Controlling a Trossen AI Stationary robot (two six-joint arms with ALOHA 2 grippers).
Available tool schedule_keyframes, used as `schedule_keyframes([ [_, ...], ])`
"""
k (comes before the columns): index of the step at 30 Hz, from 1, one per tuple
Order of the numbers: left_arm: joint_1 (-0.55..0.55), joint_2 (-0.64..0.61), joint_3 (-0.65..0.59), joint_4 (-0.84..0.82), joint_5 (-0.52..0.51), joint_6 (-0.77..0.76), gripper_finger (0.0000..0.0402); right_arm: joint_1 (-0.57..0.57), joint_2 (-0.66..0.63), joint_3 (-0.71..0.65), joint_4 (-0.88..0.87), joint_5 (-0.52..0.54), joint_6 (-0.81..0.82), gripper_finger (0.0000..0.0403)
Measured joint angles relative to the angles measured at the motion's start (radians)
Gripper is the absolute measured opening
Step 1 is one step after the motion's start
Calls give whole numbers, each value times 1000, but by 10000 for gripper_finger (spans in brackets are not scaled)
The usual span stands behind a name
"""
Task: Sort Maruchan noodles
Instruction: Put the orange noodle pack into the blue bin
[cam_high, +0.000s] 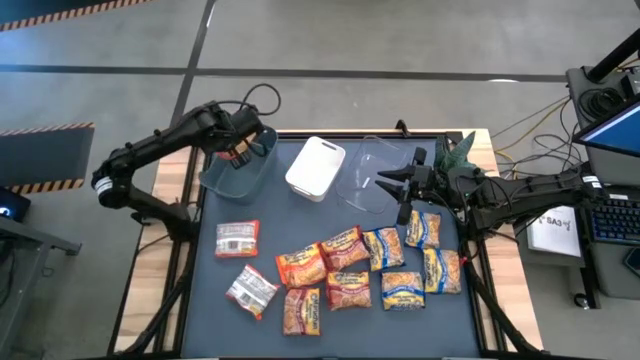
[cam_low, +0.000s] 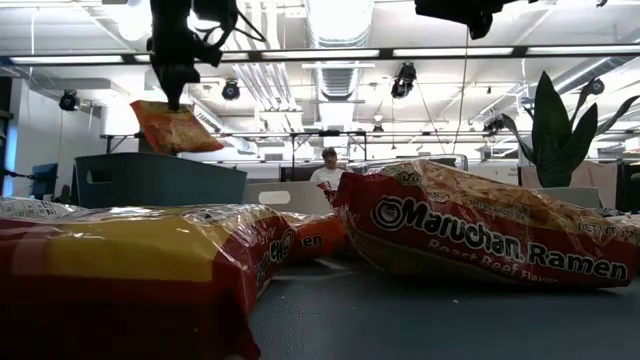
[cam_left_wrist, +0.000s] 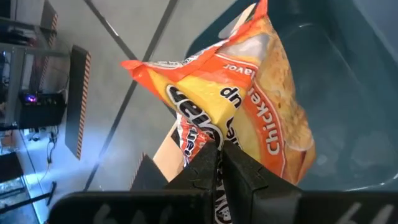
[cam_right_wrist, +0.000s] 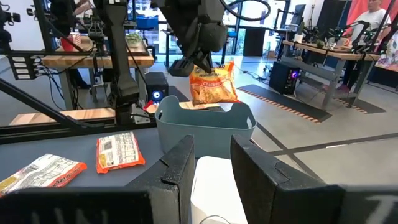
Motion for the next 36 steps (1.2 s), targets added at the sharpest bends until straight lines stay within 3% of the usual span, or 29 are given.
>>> schedule_keyframes([
  [18,6,1,-204,198,-1,39,0,0,0,0,0,0,1,95],
  [36,7,2,-319,392,5,55,0,0,0,0,0,0,1,95],
])
